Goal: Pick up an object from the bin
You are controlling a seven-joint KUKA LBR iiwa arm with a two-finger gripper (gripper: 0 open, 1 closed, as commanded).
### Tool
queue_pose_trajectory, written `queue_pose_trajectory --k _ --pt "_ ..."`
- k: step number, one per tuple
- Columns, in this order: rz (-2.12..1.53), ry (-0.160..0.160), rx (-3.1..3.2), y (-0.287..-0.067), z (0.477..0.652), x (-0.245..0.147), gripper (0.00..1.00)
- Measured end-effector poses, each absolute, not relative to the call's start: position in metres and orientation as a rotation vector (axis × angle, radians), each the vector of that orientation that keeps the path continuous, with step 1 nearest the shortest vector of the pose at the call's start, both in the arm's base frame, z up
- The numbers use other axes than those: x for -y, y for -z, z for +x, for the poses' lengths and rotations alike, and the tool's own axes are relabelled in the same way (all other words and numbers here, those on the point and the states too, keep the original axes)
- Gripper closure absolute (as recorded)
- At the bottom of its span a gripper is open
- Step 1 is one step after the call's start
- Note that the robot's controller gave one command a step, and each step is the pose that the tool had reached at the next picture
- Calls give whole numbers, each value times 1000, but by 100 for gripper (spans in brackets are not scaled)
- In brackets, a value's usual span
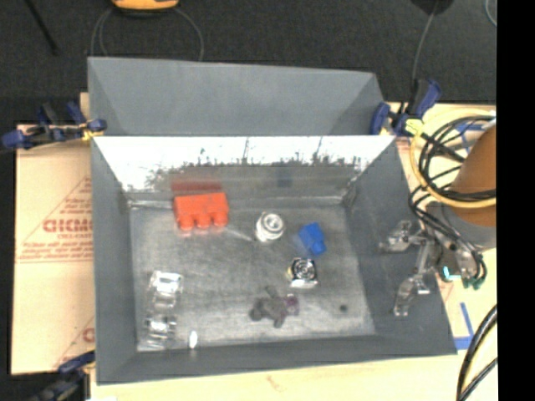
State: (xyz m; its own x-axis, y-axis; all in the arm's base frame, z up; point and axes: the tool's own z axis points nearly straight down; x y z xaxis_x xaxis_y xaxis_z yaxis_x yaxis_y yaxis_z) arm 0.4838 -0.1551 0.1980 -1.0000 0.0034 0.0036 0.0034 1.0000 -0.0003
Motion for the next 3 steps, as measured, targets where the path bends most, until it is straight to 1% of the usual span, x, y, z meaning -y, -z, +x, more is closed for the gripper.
queue_pose_trajectory --k 1,2,3 --pt "151 -2 3145 -75 515 93 0" --pt "359 -10 3135 -75 538 48 0" --pt "367 -8 3140 -77 540 47 100"
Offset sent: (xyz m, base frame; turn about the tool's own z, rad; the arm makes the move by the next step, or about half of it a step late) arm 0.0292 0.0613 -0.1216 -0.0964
